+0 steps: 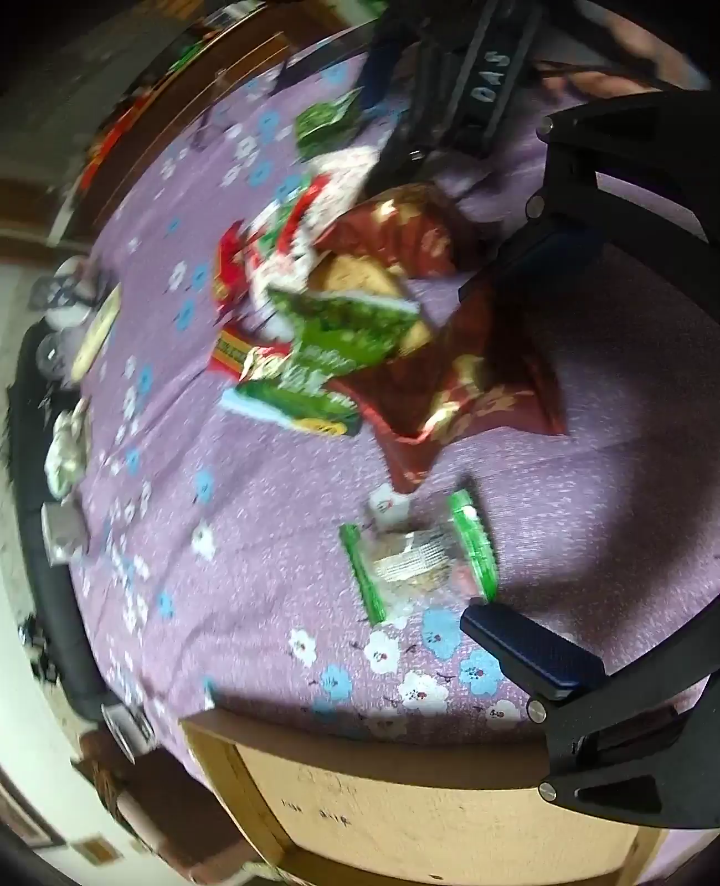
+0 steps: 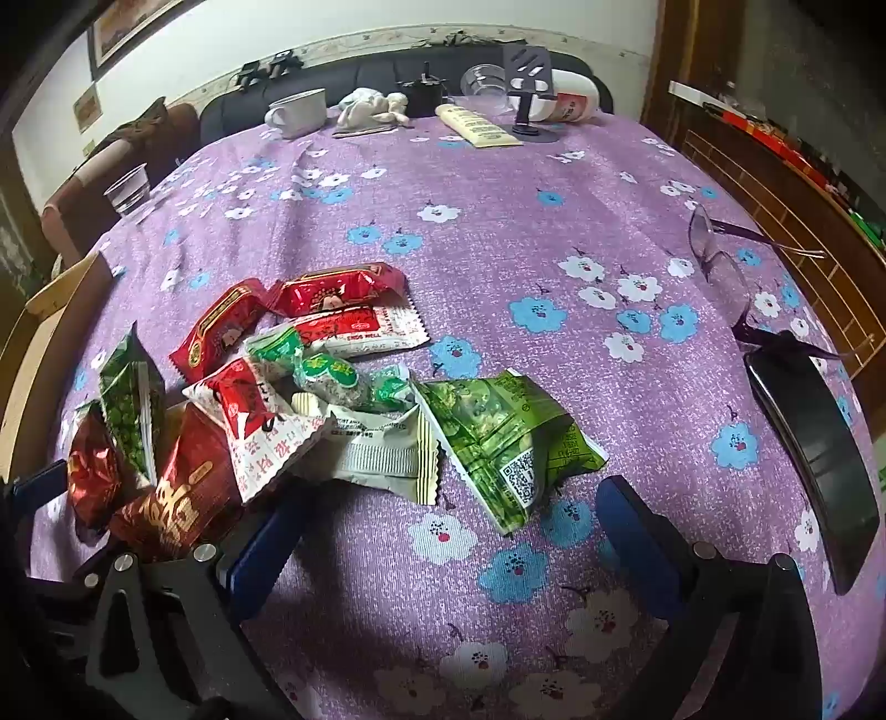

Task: Organize snacks
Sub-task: 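Grasp the dark red snack bag with the right gripper while the left tool approaches the clear bag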

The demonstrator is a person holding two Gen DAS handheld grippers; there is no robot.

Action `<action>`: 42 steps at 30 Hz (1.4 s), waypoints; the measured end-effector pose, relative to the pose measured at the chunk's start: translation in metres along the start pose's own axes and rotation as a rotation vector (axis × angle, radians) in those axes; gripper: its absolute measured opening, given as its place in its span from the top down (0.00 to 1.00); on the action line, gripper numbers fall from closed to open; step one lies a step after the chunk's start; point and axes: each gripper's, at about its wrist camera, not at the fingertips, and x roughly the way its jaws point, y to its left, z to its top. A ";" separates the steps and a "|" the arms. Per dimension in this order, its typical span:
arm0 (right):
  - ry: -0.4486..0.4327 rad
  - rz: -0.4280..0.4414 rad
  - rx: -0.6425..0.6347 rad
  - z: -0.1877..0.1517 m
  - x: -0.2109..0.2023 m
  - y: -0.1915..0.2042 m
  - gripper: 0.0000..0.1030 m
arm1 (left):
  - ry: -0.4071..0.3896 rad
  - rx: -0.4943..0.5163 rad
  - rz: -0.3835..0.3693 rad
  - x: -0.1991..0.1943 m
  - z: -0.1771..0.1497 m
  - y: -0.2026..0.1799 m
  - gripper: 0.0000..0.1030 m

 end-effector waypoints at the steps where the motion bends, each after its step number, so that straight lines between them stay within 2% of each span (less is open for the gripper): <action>1: 0.003 0.007 -0.007 -0.001 -0.001 0.000 0.00 | -0.001 0.016 -0.017 -0.003 -0.004 0.000 0.00; 6: 0.023 0.076 -0.025 -0.009 -0.015 -0.006 0.02 | -0.052 0.070 -0.074 -0.035 -0.027 0.006 0.00; 10: -0.007 0.177 0.040 -0.015 -0.034 -0.020 0.09 | -0.122 0.075 -0.100 -0.050 -0.031 0.011 0.01; 11: -0.021 0.194 0.058 -0.017 -0.040 -0.023 0.10 | -0.116 0.063 -0.112 -0.053 -0.033 0.017 0.02; 12: -0.030 0.218 0.075 -0.017 -0.045 -0.025 0.12 | -0.111 0.066 -0.117 -0.056 -0.032 0.019 0.05; 14: -0.038 0.276 0.097 -0.017 -0.055 -0.027 0.13 | -0.156 0.061 -0.129 -0.057 -0.032 0.025 0.13; 15: -0.048 0.303 0.109 -0.016 -0.059 -0.028 0.15 | -0.171 0.048 -0.146 -0.057 -0.033 0.026 0.20; 16: -0.060 0.337 0.125 -0.015 -0.064 -0.028 0.16 | -0.169 0.040 -0.159 -0.056 -0.032 0.028 0.28; 17: -0.066 0.372 0.137 -0.014 -0.068 -0.027 0.16 | -0.155 0.010 -0.199 -0.056 -0.034 0.031 0.30; 21: -0.068 0.474 0.103 -0.008 -0.080 -0.009 0.25 | -0.147 0.002 -0.195 -0.059 -0.032 0.037 0.45; 23: -0.044 0.486 0.080 -0.006 -0.080 0.004 0.33 | -0.151 -0.004 -0.189 -0.063 -0.033 0.041 0.46; 25: -0.013 0.501 0.077 -0.004 -0.075 0.014 0.50 | -0.153 -0.001 -0.164 -0.064 -0.033 0.045 0.46; 27: 0.033 0.499 0.097 -0.002 -0.065 0.020 0.55 | -0.154 0.002 -0.149 -0.064 -0.033 0.047 0.46; 32: 0.101 0.478 0.169 0.005 -0.040 0.024 0.52 | -0.167 -0.005 -0.147 -0.067 -0.034 0.051 0.46; 37: 0.150 0.442 0.165 0.010 -0.021 0.037 0.52 | -0.167 -0.024 -0.151 -0.065 -0.035 0.055 0.46; 39: 0.172 0.435 0.149 0.010 -0.012 0.045 0.55 | -0.161 -0.032 -0.156 -0.064 -0.034 0.056 0.46; 40: 0.159 0.420 0.135 0.009 -0.013 0.046 0.60 | -0.161 -0.033 -0.157 -0.064 -0.034 0.056 0.46; 42: 0.133 0.394 0.078 0.006 -0.019 0.052 0.63 | -0.162 -0.036 -0.162 -0.065 -0.033 0.057 0.46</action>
